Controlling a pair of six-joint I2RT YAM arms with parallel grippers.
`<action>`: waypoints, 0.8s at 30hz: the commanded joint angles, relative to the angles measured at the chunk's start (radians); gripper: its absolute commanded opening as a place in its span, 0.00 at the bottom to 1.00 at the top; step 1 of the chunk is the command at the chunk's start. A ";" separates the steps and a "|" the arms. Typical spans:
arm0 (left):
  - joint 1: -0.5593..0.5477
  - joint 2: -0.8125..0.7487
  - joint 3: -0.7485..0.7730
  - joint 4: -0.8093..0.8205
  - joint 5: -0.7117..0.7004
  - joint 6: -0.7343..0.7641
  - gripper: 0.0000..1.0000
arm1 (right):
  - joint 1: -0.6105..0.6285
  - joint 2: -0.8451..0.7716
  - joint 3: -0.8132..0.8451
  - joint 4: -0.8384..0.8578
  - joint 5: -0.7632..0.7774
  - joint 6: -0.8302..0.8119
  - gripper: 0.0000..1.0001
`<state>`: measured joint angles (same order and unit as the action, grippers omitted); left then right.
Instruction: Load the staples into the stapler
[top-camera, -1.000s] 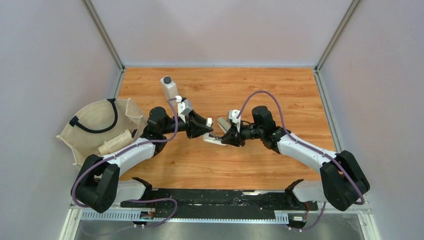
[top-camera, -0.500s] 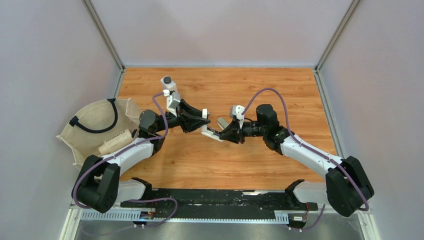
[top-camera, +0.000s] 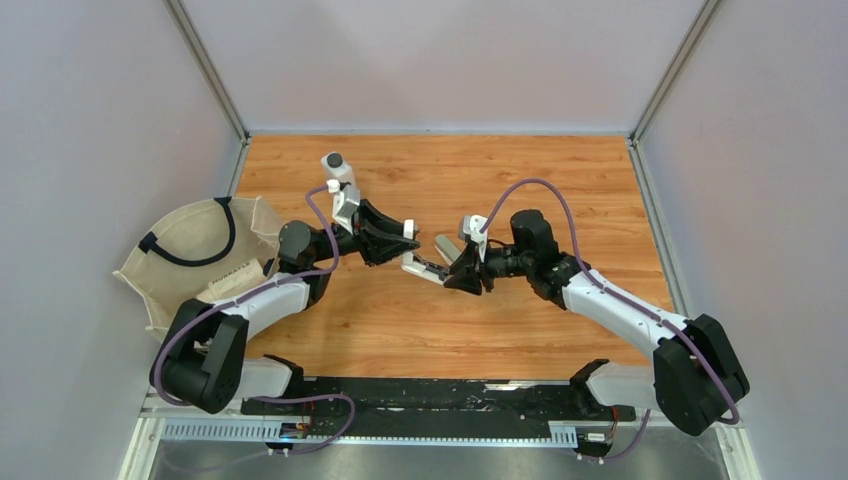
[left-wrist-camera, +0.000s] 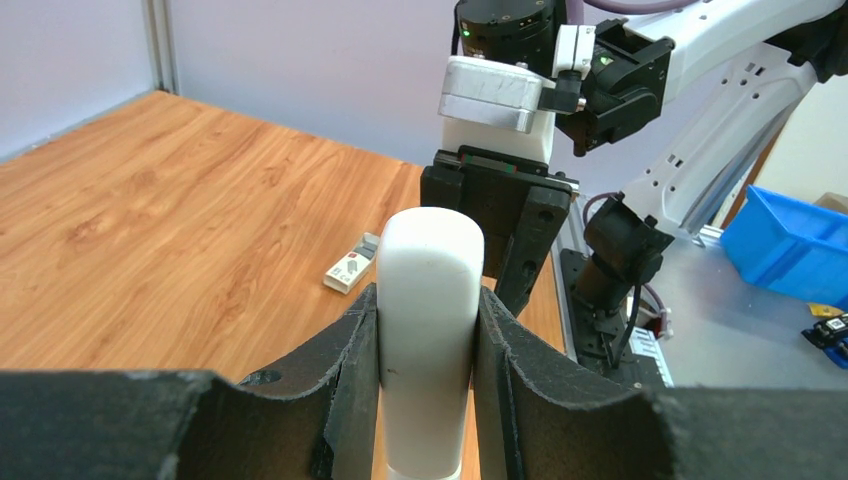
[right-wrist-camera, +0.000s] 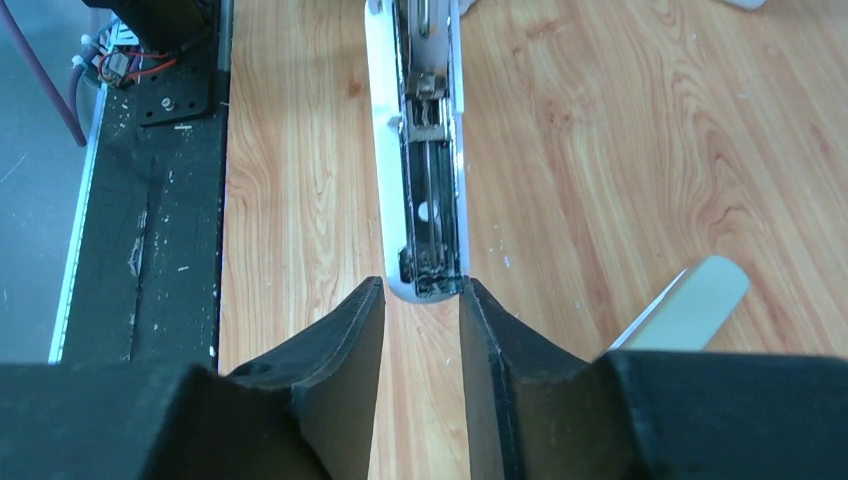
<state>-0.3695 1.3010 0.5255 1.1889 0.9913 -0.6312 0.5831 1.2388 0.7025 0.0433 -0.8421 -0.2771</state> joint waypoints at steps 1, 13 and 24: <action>0.011 0.023 0.022 0.126 0.027 0.013 0.00 | 0.001 -0.024 0.023 -0.088 -0.011 -0.045 0.38; -0.031 0.072 0.025 0.126 0.118 0.034 0.00 | -0.002 -0.027 0.094 -0.198 -0.098 -0.108 0.58; -0.058 0.083 0.033 0.126 0.129 0.045 0.00 | -0.006 0.042 0.153 -0.152 -0.114 0.007 0.62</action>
<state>-0.4103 1.3823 0.5259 1.2327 1.0992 -0.6182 0.5808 1.2446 0.7906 -0.1604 -0.9379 -0.3378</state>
